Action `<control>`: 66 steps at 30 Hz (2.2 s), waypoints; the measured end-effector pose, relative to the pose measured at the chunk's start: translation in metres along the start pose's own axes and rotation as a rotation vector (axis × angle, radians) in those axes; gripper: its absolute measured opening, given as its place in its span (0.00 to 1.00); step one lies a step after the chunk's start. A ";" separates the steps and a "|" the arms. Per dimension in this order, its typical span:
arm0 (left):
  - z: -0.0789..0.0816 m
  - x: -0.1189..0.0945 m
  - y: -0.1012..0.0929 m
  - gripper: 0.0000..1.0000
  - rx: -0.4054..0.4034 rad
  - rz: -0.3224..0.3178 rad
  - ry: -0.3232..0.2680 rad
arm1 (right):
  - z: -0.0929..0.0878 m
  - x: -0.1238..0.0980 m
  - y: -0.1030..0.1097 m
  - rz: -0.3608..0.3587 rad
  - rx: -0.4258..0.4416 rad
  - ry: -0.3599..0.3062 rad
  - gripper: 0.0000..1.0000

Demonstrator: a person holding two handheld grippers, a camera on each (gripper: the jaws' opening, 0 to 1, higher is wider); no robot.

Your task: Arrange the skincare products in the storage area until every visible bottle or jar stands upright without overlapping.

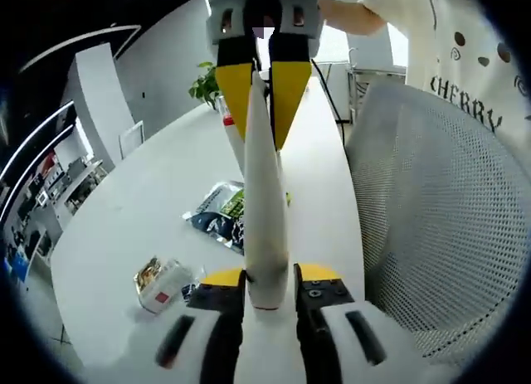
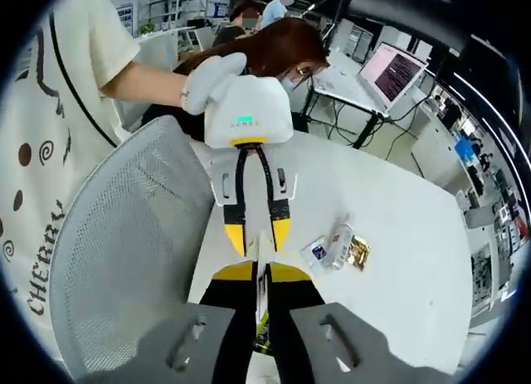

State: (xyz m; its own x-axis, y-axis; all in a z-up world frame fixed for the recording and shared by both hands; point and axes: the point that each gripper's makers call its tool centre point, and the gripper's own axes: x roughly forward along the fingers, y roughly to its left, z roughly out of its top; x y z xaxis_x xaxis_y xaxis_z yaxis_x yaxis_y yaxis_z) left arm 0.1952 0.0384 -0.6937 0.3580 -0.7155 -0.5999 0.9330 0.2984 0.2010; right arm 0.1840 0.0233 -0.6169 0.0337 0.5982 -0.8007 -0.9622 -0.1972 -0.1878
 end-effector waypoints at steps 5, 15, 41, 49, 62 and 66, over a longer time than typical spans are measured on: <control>0.003 0.002 -0.003 0.15 -0.006 -0.022 -0.011 | 0.005 -0.002 0.001 0.000 0.023 -0.012 0.03; 0.023 0.028 -0.012 0.15 -0.010 -0.090 -0.061 | -0.004 -0.010 -0.003 -0.008 0.101 0.002 0.03; 0.065 0.077 -0.030 0.15 0.068 -0.270 -0.108 | -0.056 -0.044 -0.002 -0.032 0.258 0.049 0.04; 0.066 0.083 -0.019 0.15 0.062 -0.255 -0.102 | -0.061 -0.045 -0.014 -0.065 0.249 0.045 0.04; 0.067 0.094 0.005 0.16 0.036 -0.186 -0.090 | -0.069 -0.046 -0.038 -0.092 0.200 0.048 0.05; 0.065 0.099 0.017 0.16 0.026 -0.162 -0.083 | -0.071 -0.046 -0.047 -0.106 0.198 0.047 0.05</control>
State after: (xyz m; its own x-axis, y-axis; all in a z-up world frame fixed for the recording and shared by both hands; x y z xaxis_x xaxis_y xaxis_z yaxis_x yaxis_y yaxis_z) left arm 0.2489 -0.0682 -0.6989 0.2036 -0.8029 -0.5603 0.9790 0.1594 0.1273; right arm 0.2473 -0.0503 -0.6120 0.1451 0.5696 -0.8090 -0.9868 0.0237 -0.1603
